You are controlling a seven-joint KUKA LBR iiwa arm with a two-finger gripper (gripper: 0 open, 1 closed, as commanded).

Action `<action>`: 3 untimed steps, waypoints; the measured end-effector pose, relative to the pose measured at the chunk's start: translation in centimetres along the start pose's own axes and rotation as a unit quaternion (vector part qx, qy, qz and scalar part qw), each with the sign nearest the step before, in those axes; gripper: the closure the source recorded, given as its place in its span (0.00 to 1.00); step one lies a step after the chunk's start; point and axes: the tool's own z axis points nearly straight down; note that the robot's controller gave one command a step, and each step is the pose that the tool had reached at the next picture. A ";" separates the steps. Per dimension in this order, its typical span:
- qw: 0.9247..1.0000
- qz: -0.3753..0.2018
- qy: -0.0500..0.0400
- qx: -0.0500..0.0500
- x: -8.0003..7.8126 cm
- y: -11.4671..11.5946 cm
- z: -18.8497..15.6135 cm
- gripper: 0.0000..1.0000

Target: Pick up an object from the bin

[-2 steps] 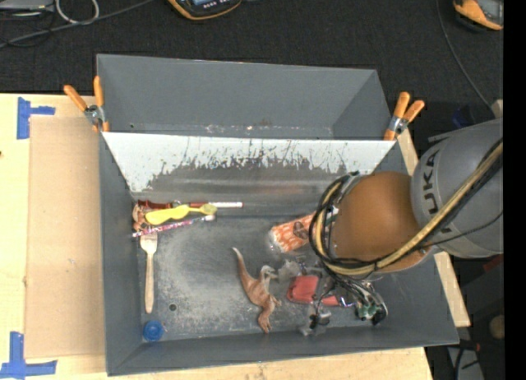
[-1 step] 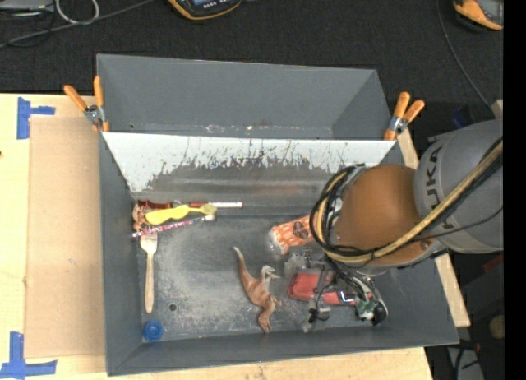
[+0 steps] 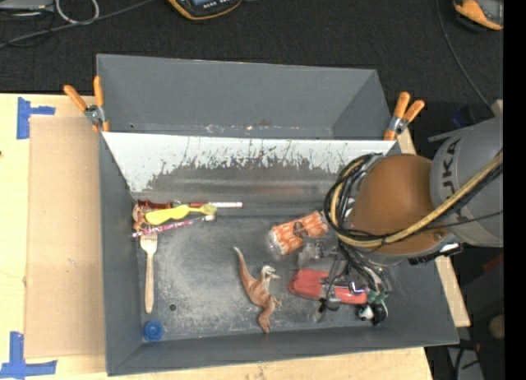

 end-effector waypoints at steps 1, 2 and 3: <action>1.000 0.025 0.001 0.000 -1.4 1.0 -1.8 1.00; 1.000 0.025 0.001 0.000 -1.3 1.0 -1.8 0.00; 1.000 0.026 0.001 -0.001 -1.3 0.9 -1.8 0.00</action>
Offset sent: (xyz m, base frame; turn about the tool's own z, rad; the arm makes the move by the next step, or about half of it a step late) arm 0.0000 0.0000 0.0000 0.0000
